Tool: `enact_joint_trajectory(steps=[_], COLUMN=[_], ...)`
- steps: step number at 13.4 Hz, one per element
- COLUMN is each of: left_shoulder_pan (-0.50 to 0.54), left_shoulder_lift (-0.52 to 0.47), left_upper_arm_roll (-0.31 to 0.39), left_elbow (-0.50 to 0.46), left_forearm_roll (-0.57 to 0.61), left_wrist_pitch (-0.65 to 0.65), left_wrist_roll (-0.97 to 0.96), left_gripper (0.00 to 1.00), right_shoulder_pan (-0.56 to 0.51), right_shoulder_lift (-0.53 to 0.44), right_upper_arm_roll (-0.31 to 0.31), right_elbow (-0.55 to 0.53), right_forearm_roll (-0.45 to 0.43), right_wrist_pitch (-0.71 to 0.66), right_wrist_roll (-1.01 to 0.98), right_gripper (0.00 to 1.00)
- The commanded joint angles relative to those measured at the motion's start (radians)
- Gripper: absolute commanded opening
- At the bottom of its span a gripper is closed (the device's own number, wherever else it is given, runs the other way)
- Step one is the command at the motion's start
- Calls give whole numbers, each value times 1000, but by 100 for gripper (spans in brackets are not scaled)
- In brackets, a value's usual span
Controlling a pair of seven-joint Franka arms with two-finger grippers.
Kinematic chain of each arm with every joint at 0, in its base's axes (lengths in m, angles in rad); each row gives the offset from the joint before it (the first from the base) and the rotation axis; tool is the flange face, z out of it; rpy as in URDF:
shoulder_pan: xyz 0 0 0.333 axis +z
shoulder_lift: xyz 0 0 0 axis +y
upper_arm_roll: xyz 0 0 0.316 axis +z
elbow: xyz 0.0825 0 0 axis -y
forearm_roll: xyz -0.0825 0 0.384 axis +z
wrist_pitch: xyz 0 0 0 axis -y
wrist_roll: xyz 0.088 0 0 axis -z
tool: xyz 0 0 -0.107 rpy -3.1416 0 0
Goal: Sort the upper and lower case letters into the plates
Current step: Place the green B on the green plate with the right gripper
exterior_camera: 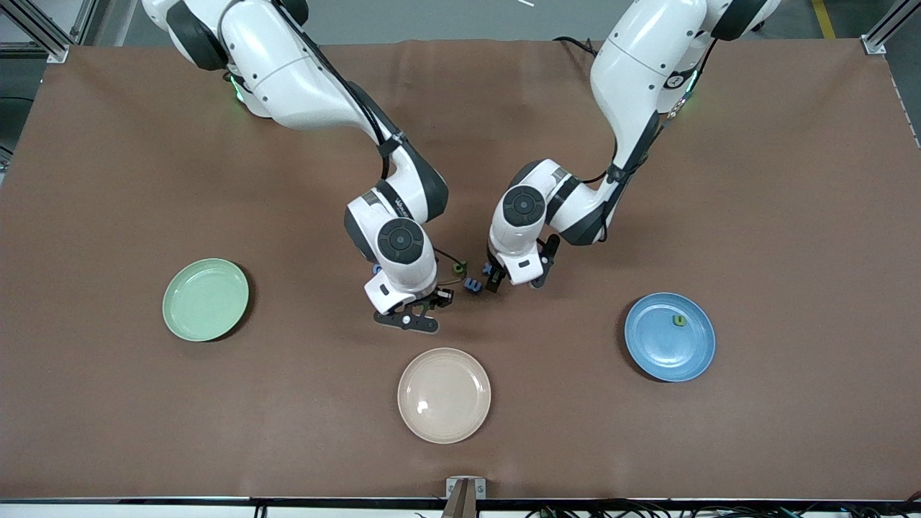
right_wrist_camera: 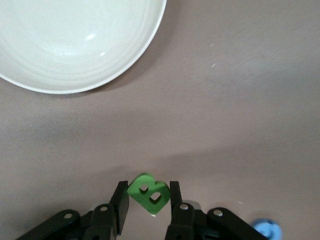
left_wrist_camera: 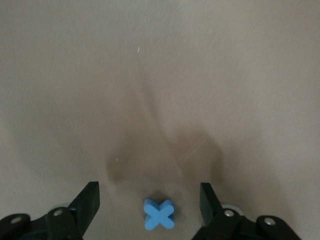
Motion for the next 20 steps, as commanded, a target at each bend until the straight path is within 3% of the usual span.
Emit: enact_joint_trajectory(steps=[1,4,5,6,7,9,12,16,20], left_shoulder_pan=[-27,-51,-51,-50,-50,-36,11,137,310], left_shoulder_lift=[29,46,47,47,41,26,-75,-161,-201], left_upper_arm_roll=[8,10,10,10,10,17,22,20,20], left_elbow=[38,38,38,38,36,38,41,44,42], left_forearm_roll=[4,7,5,5,5,13,21,20,21], left_wrist_pitch=[-3,-1,-3,-1,-4,-24,-122,-221,-308], left_wrist_roll=[-47,-47,-47,-47,-44,-36,43,256,549], left_gripper=[85,70,58,27,2,0,0,0,0], right_shoulder_pan=[-53,-144,-187,-231,-279,-378,-535,-698,-735], right_shoulder_lift=[-154,-347,-418,-471,-521,-585,-593,-572,-541], right_upper_arm_roll=[8,9,9,9,9,9,9,11,11], right_elbow=[-174,-395,-476,-543,-605,-718,-836,-850,-896], right_forearm_roll=[2,2,2,5,6,9,12,14,15], right_wrist_pitch=[2,13,20,28,36,78,172,195,279], right_wrist_roll=[-108,-308,-383,-455,-533,-699,-960,-1231,-1353], right_gripper=[5,5,5,5,5,5,5,6,6])
